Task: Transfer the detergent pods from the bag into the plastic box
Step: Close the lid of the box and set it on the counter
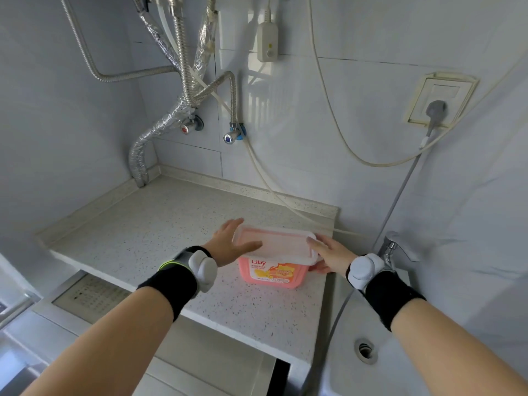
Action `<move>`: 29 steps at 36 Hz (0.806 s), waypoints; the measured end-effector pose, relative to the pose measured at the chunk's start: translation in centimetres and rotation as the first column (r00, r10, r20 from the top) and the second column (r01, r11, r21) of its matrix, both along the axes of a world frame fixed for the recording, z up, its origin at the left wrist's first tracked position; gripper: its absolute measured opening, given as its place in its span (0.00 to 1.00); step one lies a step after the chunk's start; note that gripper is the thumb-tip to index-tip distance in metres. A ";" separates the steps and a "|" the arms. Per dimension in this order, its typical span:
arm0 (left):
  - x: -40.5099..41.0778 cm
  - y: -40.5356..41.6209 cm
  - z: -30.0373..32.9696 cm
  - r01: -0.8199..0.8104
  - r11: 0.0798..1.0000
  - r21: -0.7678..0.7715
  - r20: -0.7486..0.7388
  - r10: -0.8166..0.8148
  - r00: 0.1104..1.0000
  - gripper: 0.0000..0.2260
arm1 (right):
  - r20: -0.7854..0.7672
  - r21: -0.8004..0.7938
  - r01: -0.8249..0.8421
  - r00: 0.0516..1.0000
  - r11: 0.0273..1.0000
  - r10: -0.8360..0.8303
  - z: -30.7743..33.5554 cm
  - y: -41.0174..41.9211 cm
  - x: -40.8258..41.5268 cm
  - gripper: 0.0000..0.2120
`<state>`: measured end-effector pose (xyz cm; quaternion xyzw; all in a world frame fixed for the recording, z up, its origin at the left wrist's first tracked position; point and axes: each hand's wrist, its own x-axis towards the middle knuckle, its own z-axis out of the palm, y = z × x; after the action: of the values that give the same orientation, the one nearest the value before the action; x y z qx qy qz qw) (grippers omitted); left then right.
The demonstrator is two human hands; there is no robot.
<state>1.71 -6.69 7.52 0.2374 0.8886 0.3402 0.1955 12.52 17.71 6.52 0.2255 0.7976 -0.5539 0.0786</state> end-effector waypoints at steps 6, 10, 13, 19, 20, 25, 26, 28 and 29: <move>0.4 -0.5 -1.0 -0.044 0.998 0.041 0.433 0.022 0.901 0.28 | 0.151 -0.255 -0.047 0.985 0.966 0.088 0.3 0.8 0.0 0.25; 0.6 -0.6 -1.5 -0.029 0.996 0.087 0.570 -0.026 0.821 0.21 | 0.204 -0.381 -0.052 0.969 0.923 0.139 0.3 1.0 -0.5 0.20; 0.2 -0.5 -1.5 -0.092 0.991 0.101 0.536 0.024 0.844 0.22 | 0.161 -0.397 -0.019 0.983 0.918 0.090 0.0 1.1 -1.5 0.17; -2.0 -0.8 -1.6 -0.377 0.900 0.216 0.488 0.235 0.841 0.18 | 0.100 -0.331 -0.002 0.994 0.944 0.037 -0.8 -1.1 -5.4 0.15; -2.0 -0.7 -1.6 -0.405 0.882 0.239 0.493 0.249 0.834 0.18 | 0.082 -0.320 0.005 0.996 0.947 0.023 -0.9 -1.4 -5.7 0.16; -3.7 -1.1 -2.3 -0.566 0.765 0.306 0.587 0.317 0.745 0.31 | 0.033 -0.314 0.018 0.999 0.949 -0.008 -1.3 -4.1 -9.4 0.20; -4.2 -1.3 -2.5 -0.590 0.746 0.310 0.608 0.322 0.726 0.33 | 0.024 -0.317 0.028 0.999 0.948 -0.021 -1.3 -4.9 -10.2 0.20; -4.5 -1.0 -2.8 -0.620 0.722 0.306 0.640 0.326 0.696 0.37 | -0.003 -0.322 0.040 0.999 0.946 -0.044 -1.2 -6.2 -11.1 0.19; -4.9 -1.0 -3.0 -0.636 0.709 0.305 0.666 0.318 0.674 0.39 | -0.016 -0.327 0.045 0.998 0.944 -0.054 -1.2 -7.1 -11.7 0.18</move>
<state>-3.15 -7.70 4.54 -0.0833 0.6933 0.6590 0.2795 0.80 10.63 5.34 0.2224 0.6899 -0.6828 0.0910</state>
